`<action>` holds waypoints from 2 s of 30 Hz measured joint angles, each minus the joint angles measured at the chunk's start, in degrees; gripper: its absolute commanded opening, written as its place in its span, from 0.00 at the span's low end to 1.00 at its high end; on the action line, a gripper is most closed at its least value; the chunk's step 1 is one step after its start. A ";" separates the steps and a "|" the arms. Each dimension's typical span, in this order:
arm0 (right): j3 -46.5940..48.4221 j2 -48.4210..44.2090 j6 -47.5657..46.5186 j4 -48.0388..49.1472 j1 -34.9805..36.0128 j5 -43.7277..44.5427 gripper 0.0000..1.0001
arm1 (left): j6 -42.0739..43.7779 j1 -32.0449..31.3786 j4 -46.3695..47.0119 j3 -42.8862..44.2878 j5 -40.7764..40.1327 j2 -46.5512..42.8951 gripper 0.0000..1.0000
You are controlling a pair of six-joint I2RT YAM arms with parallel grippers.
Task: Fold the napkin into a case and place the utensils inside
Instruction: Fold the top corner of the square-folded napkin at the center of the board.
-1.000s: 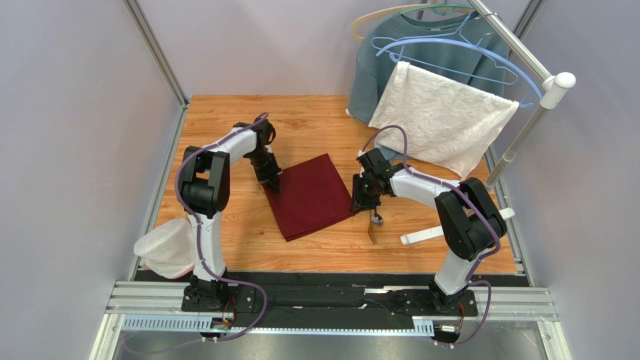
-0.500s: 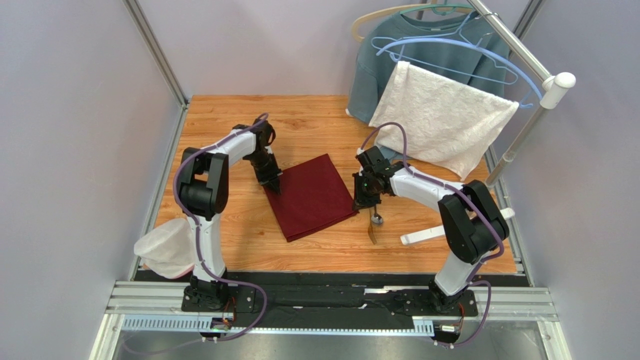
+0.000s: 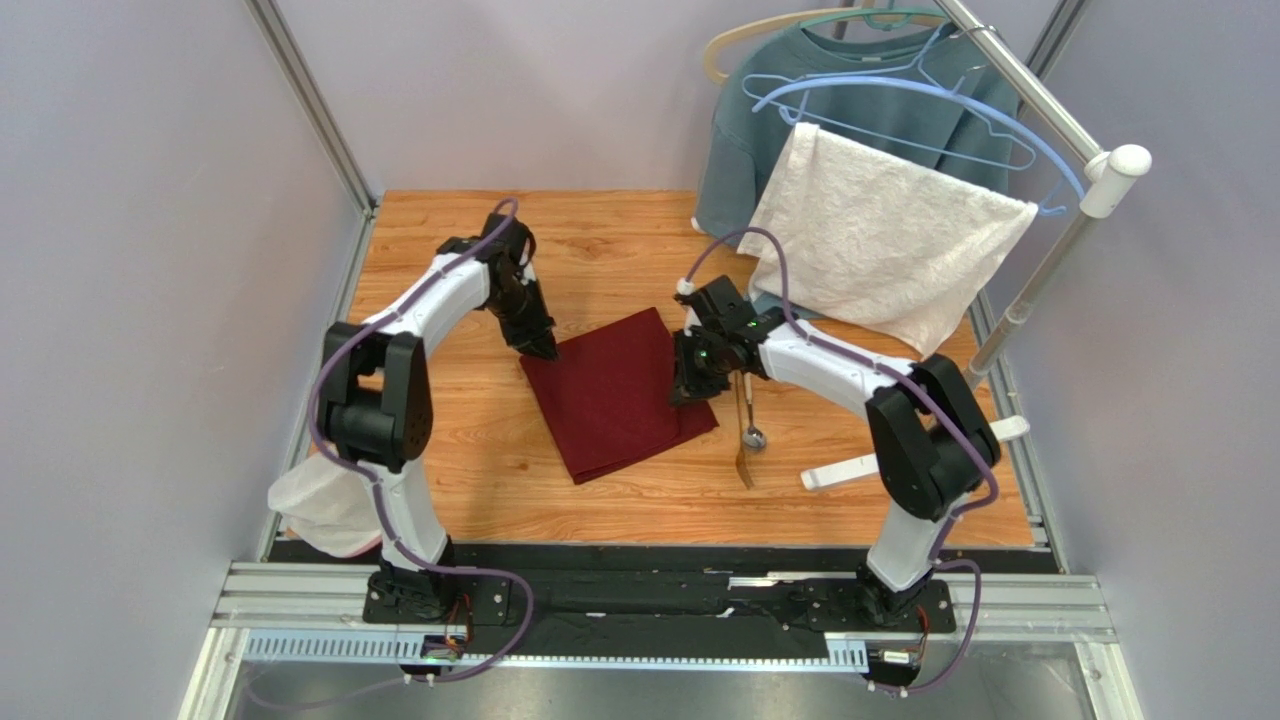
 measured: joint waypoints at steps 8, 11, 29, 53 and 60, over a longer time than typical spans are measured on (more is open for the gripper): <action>21.77 18.69 2.03 8.59 5.01 -12.66 0.00 | 1.27 4.66 0.31 -4.57 -1.22 -21.84 0.23; 27.93 24.59 3.39 10.56 5.73 -16.02 0.00 | 1.53 4.68 0.22 -7.08 -1.01 -25.16 0.22; 37.48 36.24 14.86 20.81 6.29 -20.04 0.02 | 2.32 4.63 2.36 -22.77 2.03 -27.36 0.12; 48.09 44.76 20.33 21.90 5.64 -19.67 0.41 | 2.27 4.55 3.91 -24.63 6.25 -28.65 0.12; 38.51 38.36 16.96 18.58 3.67 -20.33 0.51 | 2.08 -0.04 6.49 -24.24 7.87 -21.92 0.05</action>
